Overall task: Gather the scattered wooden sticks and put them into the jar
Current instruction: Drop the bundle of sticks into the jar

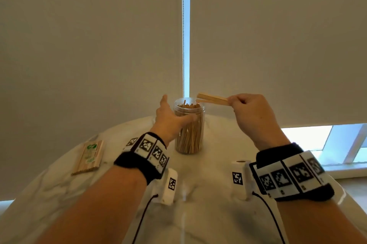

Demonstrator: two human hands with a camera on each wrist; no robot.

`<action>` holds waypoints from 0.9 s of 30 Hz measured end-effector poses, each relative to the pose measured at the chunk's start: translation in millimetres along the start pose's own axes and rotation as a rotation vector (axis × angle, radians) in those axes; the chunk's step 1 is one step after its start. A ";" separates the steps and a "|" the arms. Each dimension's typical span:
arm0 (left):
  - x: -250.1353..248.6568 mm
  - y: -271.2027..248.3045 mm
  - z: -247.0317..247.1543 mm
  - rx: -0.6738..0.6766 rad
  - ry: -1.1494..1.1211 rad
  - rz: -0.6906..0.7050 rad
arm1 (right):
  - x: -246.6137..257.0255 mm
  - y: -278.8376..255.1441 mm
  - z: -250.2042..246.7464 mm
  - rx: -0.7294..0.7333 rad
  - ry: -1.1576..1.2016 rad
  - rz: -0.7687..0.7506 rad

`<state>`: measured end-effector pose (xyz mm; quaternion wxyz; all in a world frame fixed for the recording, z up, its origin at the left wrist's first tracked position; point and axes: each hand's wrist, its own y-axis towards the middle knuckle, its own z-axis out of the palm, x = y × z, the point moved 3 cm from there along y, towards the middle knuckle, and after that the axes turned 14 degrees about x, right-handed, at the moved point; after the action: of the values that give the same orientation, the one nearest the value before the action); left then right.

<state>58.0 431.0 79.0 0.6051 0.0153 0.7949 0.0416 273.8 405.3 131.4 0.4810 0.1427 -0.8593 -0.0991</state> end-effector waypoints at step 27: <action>43.4 47.4 20.3 0.004 -0.045 0.049 | 46.3 124.8 106.9 0.609 -0.834 -0.059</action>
<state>64.6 482.4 36.0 0.6215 0.0368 0.7807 0.0545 140.7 510.4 151.4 0.0312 0.2489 -0.9635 0.0934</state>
